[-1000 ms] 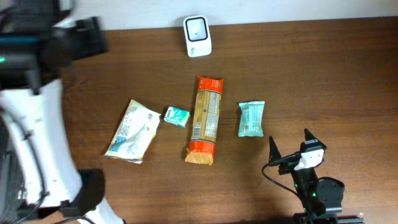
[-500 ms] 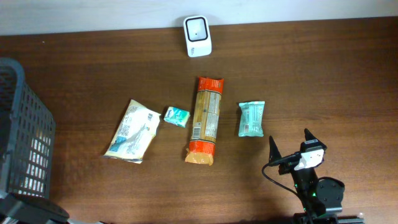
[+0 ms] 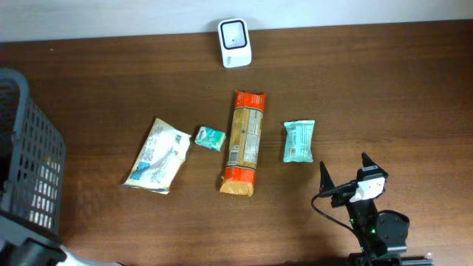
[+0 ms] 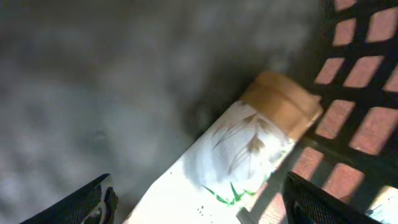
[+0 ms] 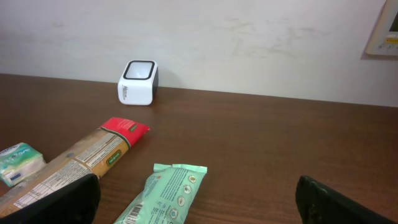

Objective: Scan the item barcode
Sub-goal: 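Take the white tube from the basket with the left gripper, place it beside pasta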

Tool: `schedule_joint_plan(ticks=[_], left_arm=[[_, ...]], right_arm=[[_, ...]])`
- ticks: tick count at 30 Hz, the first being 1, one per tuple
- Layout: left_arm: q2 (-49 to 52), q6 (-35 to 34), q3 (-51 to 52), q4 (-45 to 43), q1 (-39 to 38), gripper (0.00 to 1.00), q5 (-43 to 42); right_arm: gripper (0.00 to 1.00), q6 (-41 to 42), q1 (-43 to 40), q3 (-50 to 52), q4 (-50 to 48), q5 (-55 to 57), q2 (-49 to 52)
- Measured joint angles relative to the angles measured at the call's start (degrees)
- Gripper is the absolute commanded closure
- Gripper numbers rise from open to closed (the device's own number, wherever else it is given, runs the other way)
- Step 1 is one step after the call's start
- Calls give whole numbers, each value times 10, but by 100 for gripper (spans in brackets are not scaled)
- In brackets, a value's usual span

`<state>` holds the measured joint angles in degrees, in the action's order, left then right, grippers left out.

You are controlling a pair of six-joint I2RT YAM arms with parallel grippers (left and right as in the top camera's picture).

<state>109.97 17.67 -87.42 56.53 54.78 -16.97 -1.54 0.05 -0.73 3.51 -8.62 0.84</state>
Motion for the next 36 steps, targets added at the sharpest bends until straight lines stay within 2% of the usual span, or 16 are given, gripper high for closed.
schedule_joint_plan(ticks=[1, 2, 5, 10, 13, 14, 16, 17, 19, 20, 21, 26, 30, 33, 34, 36], left_arm=[[10, 6, 0, 0, 0, 16, -6], [26, 15, 0, 3, 0, 25, -13], [56, 30, 1, 10, 0, 68, -35], [56, 21, -2, -1, 0, 73, -23], [56, -8, -3, -11, -1, 72, 21], [58, -56, -3, -21, 1, 73, 104], [71, -116, -2, -15, 4, 64, 186], [72, -129, -2, -15, 4, 60, 192], [73, -118, -15, 2, 0, 46, 144], [73, -102, -33, 13, -8, 31, 111], [71, -82, -56, 30, -20, 27, 71], [55, -24, -54, 44, -51, 28, 8], [48, -7, 42, -33, -50, 46, 24], [39, -24, 56, -60, -54, 85, 86], [36, -53, 56, -68, -56, 98, 143], [35, -99, 56, -67, -56, 100, 214]], right_arm=[[1, 0, 0, 0, 0, 0, 0], [1, 0, 0, 0, 0, 0, 0], [2, 0, 0, 0, 0, 0, 0], [1, 0, 0, 0, 0, 0, 0], [1, 0, 0, 0, 0, 0, 0], [1, 0, 0, 0, 0, 0, 0], [1, 0, 0, 0, 0, 0, 0], [1, 0, 0, 0, 0, 0, 0], [1, 0, 0, 0, 0, 0, 0], [1, 0, 0, 0, 0, 0, 0], [1, 0, 0, 0, 0, 0, 0], [1, 0, 0, 0, 0, 0, 0], [1, 0, 0, 0, 0, 0, 0], [1, 0, 0, 0, 0, 0, 0], [1, 0, 0, 0, 0, 0, 0], [1, 0, 0, 0, 0, 0, 0]])
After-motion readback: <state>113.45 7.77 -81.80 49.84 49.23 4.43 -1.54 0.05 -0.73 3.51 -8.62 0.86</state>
